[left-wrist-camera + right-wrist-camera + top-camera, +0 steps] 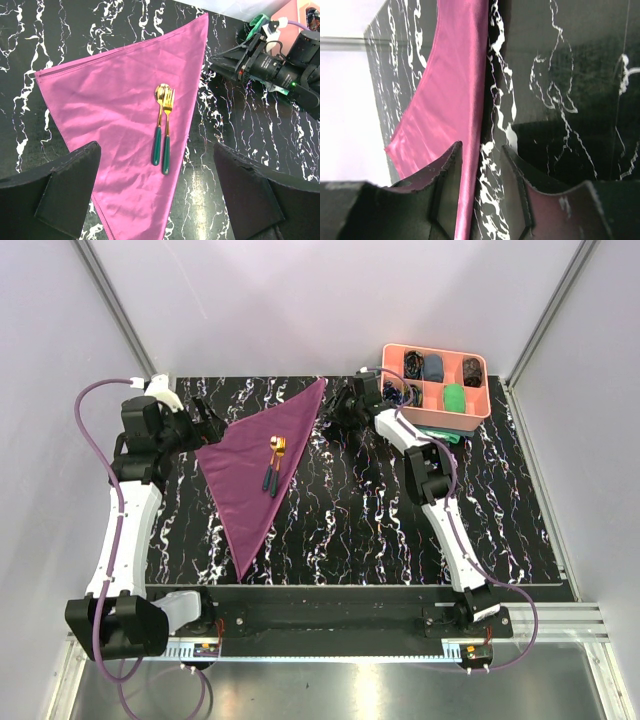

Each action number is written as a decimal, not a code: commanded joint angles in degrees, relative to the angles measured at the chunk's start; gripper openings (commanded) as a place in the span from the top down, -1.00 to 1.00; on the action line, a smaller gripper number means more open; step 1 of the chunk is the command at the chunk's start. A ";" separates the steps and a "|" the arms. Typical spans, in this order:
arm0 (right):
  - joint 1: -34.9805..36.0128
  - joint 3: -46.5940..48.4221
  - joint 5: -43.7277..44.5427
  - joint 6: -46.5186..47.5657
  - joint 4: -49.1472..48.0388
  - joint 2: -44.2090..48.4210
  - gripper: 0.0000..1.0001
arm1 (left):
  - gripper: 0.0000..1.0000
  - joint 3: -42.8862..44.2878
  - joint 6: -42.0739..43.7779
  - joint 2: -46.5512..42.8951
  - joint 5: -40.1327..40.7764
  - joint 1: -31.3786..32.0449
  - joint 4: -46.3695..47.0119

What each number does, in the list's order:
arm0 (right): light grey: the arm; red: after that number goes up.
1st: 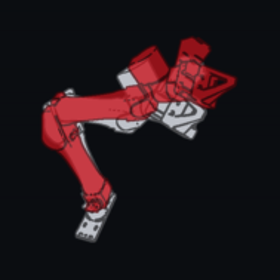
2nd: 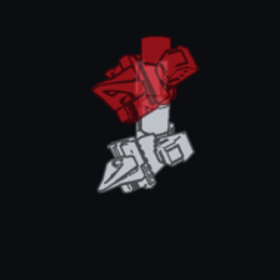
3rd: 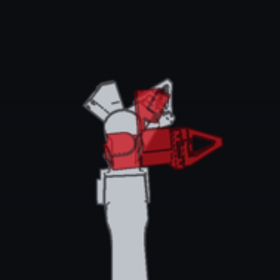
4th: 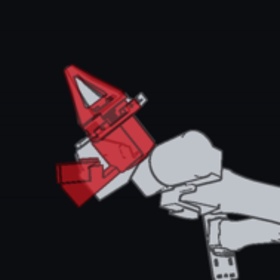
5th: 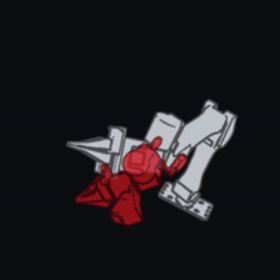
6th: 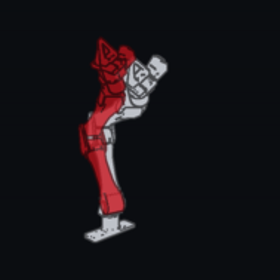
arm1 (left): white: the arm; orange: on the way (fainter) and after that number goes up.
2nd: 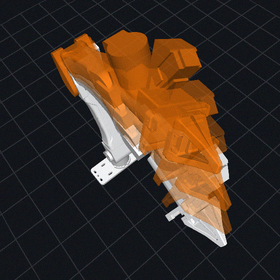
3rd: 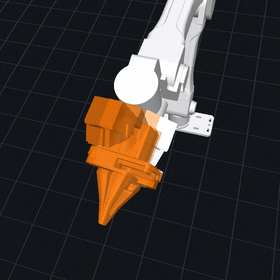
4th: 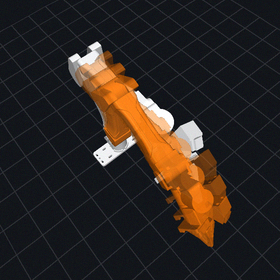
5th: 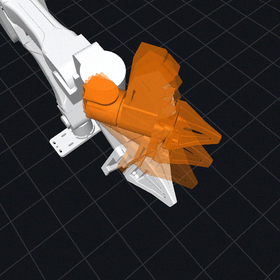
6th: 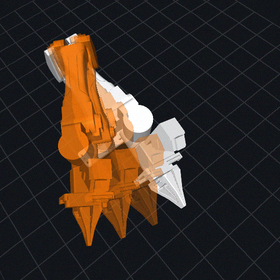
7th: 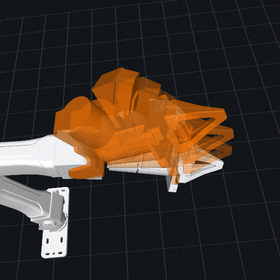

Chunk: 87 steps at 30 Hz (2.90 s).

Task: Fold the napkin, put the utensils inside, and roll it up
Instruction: Fold the napkin

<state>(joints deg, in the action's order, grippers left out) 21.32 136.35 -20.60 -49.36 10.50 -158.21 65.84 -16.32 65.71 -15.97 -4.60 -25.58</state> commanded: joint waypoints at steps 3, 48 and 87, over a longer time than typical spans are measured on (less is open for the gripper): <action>-0.05 5.50 1.70 -3.19 4.35 -5.70 0.12 | -0.95 0.78 0.85 -1.29 0.76 -0.15 1.68; 2.58 15.08 2.76 -6.89 9.63 -11.68 0.55 | -0.96 0.43 -0.65 -3.05 -3.28 -0.23 2.91; 8.56 -56.18 24.38 -3.37 -13.40 31.81 1.00 | -0.97 -0.80 -1.35 -5.24 -6.71 -0.23 5.28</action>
<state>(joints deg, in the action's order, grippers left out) 28.12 87.57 -1.85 -53.23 -5.23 -130.72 65.36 -17.10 62.11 -20.38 -4.62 -24.16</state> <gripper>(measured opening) 0.006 0.983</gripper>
